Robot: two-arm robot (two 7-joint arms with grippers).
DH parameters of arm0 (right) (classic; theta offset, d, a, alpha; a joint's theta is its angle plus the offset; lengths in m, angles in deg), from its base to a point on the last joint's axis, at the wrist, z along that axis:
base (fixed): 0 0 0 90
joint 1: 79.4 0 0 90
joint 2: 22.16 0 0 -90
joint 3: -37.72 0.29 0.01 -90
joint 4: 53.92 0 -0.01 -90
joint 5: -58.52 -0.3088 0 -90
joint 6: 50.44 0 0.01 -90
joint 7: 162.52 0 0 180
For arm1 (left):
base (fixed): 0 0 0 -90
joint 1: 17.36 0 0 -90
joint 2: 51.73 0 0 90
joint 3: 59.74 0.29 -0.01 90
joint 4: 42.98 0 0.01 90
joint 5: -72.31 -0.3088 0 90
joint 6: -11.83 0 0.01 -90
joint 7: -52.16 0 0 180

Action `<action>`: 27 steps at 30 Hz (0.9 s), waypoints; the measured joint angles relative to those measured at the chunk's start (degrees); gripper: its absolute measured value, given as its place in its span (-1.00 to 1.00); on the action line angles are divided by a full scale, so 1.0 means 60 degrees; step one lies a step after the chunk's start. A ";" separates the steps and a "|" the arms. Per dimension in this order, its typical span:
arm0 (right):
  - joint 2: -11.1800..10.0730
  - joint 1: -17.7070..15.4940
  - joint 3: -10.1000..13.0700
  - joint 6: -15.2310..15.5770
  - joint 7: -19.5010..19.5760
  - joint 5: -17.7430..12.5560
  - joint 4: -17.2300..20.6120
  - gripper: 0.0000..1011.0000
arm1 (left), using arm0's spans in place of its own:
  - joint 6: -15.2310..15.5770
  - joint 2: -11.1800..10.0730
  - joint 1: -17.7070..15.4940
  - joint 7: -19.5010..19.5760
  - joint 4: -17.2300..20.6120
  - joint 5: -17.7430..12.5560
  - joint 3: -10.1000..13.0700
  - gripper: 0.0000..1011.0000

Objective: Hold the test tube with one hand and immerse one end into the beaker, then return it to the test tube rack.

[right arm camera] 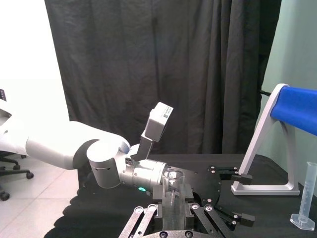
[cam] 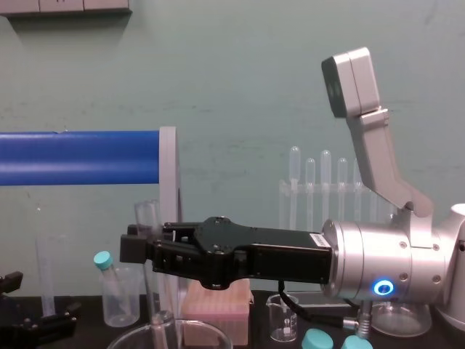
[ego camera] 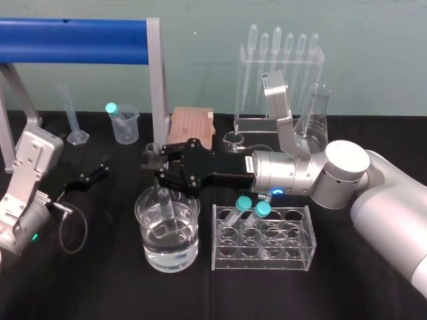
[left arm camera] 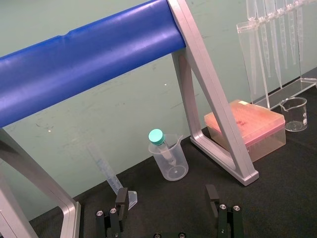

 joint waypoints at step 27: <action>0.0000 0.0000 0.0000 0.0000 0.0000 0.0000 0.0000 -0.55 | 0.0000 0.0000 0.0000 -0.0001 0.0000 0.0000 0.0000 0.98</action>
